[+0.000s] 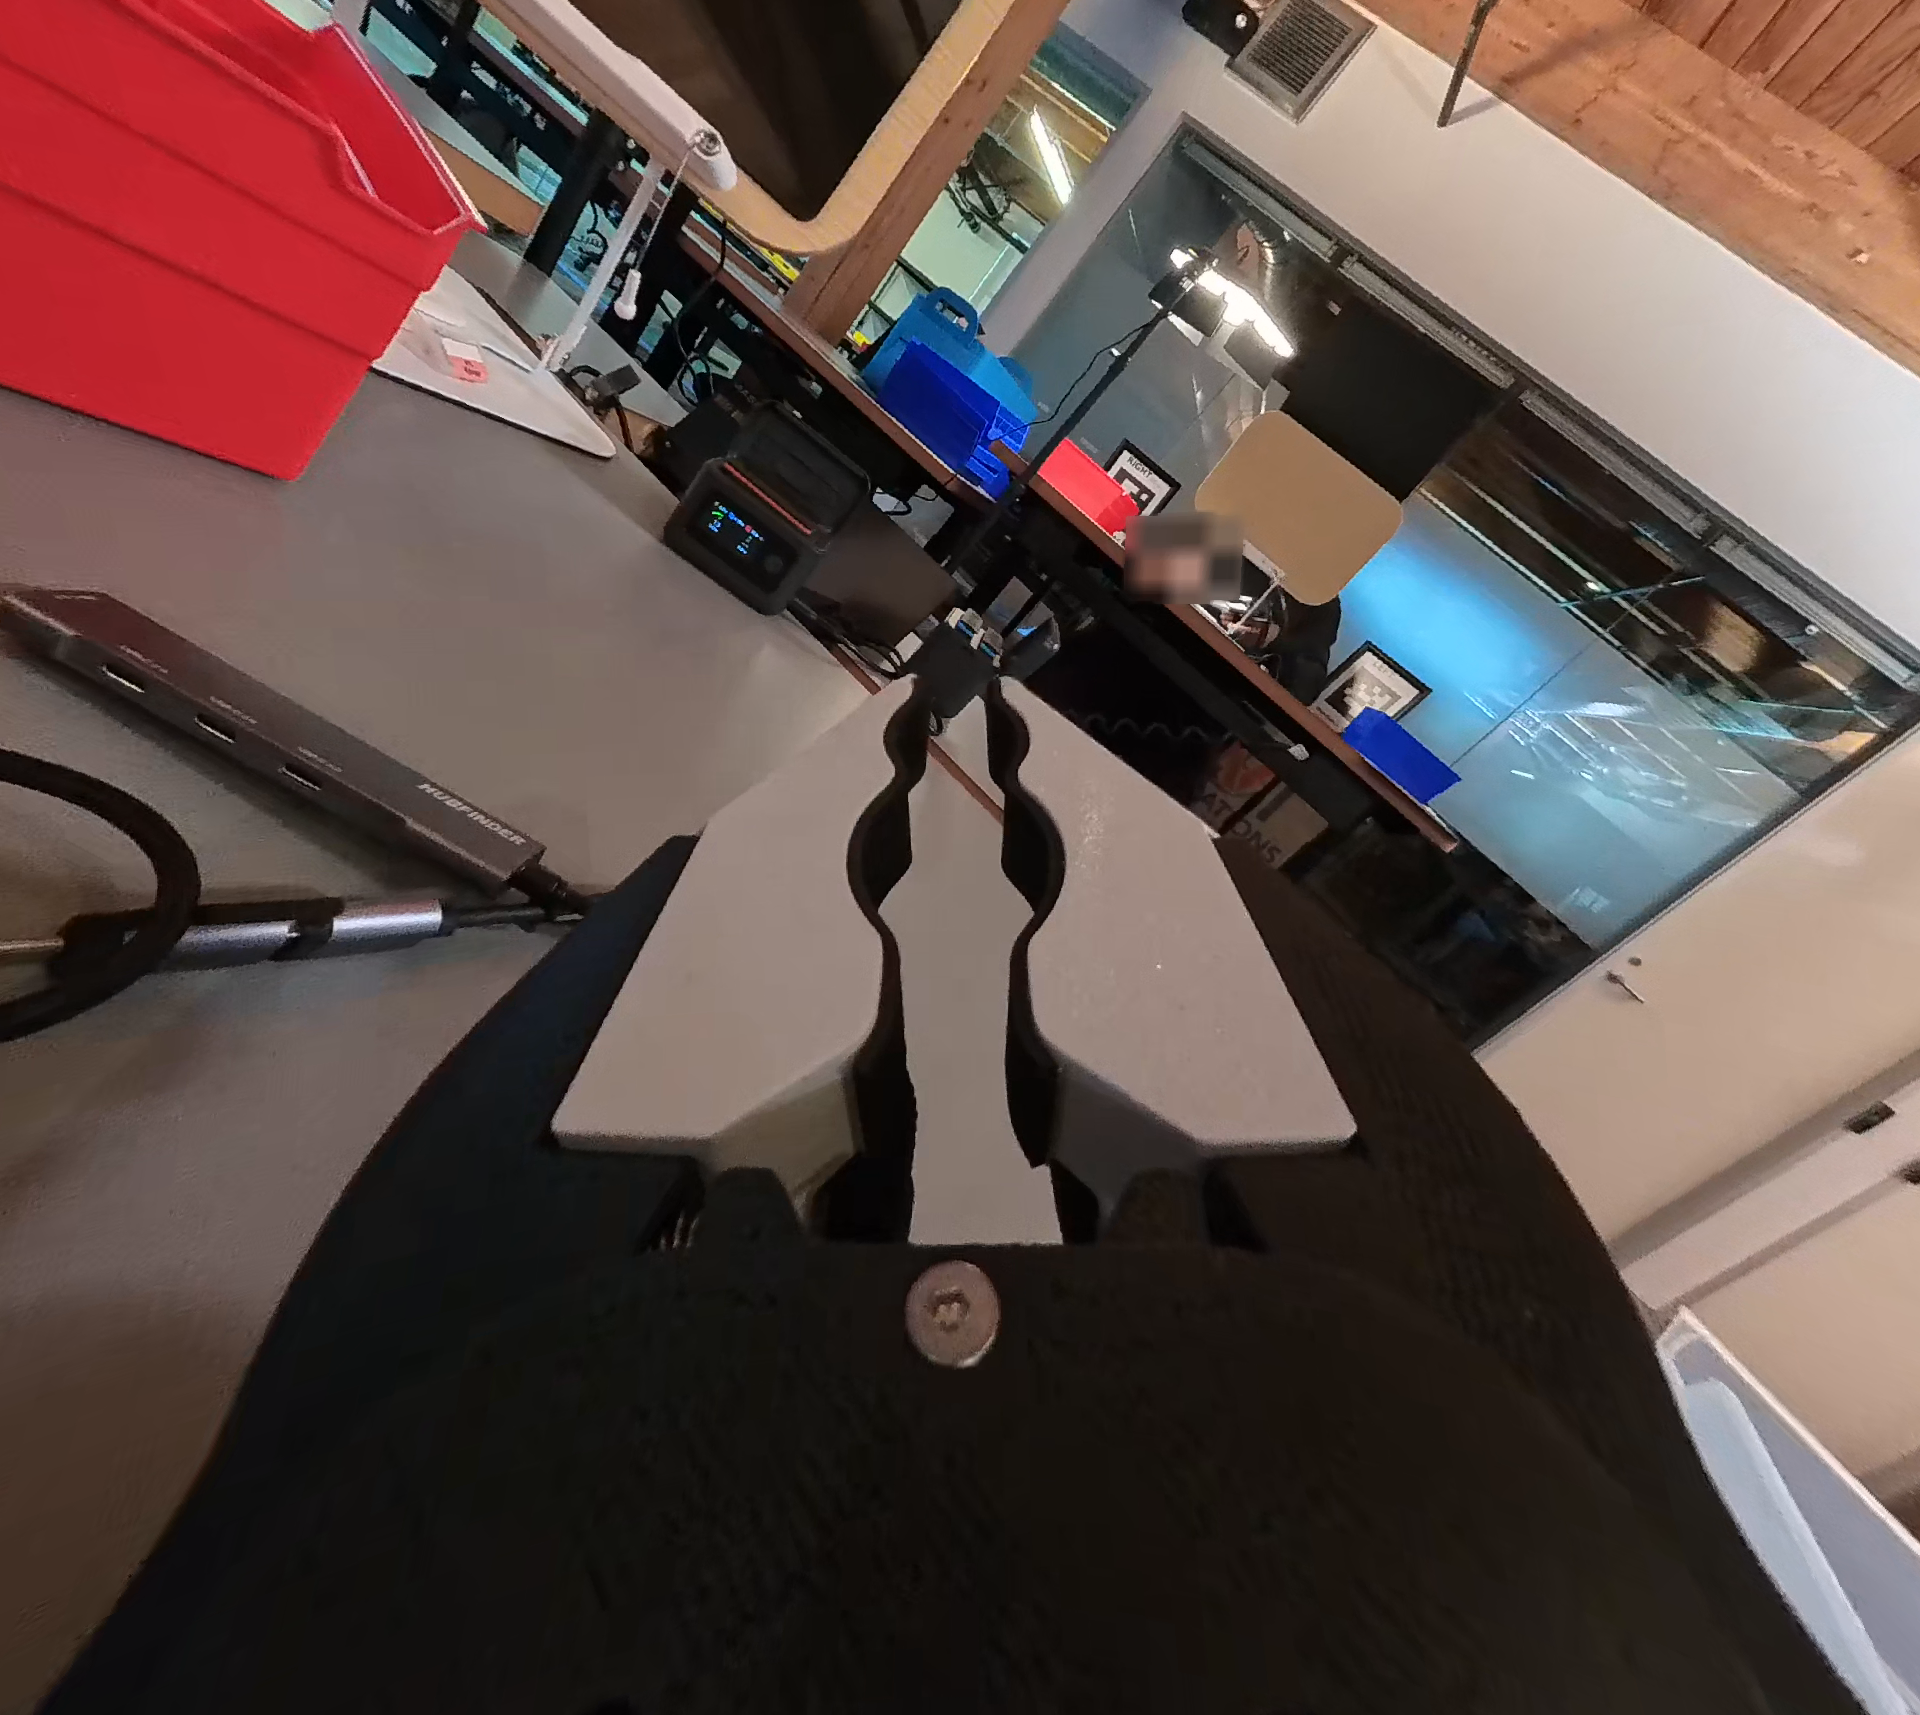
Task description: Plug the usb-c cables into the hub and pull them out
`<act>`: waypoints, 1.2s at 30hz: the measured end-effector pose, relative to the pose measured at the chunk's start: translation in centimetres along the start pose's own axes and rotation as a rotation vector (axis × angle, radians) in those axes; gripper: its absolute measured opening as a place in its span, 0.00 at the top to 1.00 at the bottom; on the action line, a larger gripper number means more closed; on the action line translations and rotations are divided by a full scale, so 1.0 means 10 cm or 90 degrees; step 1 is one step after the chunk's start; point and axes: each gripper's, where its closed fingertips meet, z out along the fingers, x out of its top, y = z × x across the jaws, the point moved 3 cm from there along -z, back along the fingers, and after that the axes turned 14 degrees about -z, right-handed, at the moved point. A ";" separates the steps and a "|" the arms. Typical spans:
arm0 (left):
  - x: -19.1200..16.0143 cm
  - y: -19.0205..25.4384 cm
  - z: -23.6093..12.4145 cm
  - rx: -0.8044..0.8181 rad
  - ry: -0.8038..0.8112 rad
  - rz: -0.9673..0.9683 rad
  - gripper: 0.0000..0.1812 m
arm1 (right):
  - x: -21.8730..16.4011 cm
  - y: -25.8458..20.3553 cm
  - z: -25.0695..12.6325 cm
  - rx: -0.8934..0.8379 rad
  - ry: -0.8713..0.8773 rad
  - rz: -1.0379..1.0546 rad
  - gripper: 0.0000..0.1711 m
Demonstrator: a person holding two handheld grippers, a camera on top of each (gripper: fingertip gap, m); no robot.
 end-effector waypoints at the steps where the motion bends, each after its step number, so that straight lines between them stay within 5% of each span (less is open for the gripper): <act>1: -0.11 -0.17 -0.04 0.053 -0.002 0.059 0.69 | 0.00 0.00 0.00 0.001 -0.001 -0.001 0.94; 5: -0.72 -0.43 -0.01 0.101 -0.086 0.262 0.71 | -0.02 0.00 0.00 0.003 -0.003 -0.005 0.95; 10: -1.27 -0.54 0.19 0.117 -0.215 0.318 0.58 | -0.02 -0.01 -0.01 0.007 -0.003 -0.009 0.95; 12: -1.34 -0.47 0.28 0.096 -0.221 0.332 0.61 | -0.02 -0.02 -0.01 0.011 -0.002 -0.009 0.95; 19: -1.14 -0.38 0.44 0.166 -0.129 0.353 0.79 | -0.01 -0.05 -0.02 0.019 0.002 -0.013 0.95; 22: -1.22 -0.30 0.47 0.153 -0.150 0.371 0.94 | -0.01 -0.04 -0.02 0.019 0.004 -0.011 0.95; 29: -1.01 -0.46 0.10 0.281 -0.091 0.359 0.99 | 0.00 -0.05 -0.03 0.020 0.006 -0.012 0.95; 36: -0.21 -0.45 -0.36 0.332 0.016 0.235 0.99 | 0.02 0.01 -0.04 0.007 0.008 -0.008 0.95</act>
